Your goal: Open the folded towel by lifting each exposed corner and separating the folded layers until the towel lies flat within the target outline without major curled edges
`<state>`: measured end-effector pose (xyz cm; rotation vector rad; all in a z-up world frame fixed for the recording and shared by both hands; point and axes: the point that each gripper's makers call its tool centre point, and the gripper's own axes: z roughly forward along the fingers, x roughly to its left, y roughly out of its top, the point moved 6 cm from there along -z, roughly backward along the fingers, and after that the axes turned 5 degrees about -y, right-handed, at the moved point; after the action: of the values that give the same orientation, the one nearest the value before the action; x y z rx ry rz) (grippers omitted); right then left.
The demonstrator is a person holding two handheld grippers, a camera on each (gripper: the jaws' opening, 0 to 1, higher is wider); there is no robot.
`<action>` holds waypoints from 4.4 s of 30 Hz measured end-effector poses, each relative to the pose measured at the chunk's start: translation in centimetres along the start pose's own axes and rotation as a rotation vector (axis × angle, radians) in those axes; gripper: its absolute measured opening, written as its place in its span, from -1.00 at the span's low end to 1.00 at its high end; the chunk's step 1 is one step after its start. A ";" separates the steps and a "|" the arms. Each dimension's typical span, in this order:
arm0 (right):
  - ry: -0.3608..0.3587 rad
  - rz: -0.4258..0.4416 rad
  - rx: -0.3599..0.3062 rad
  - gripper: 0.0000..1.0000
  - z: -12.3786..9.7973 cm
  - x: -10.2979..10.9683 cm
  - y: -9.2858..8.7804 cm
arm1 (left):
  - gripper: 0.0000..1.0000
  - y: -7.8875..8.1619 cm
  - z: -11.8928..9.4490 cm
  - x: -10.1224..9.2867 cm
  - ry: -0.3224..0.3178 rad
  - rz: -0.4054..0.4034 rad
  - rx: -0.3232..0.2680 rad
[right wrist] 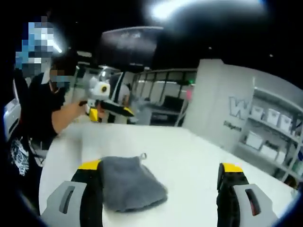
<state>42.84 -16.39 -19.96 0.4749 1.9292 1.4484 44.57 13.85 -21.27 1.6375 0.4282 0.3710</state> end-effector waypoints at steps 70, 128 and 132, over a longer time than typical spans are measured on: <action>-0.002 0.570 0.263 0.30 7.2 -0.2 -11.5 | 0.35 -11.1 5.5 4.0 -0.097 -0.521 0.142; 0.181 0.672 0.300 -0.80 10.0 2.9 -14.2 | -0.71 -14.7 8.6 3.5 -0.051 -0.542 0.228; 0.180 0.642 0.296 -0.90 9.8 2.8 -13.6 | -0.96 -14.6 8.9 3.6 -0.062 -0.537 0.227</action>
<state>49.05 -12.04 -35.14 1.2254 2.2677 1.6253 51.10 9.17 -36.82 1.6702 0.8602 -0.1358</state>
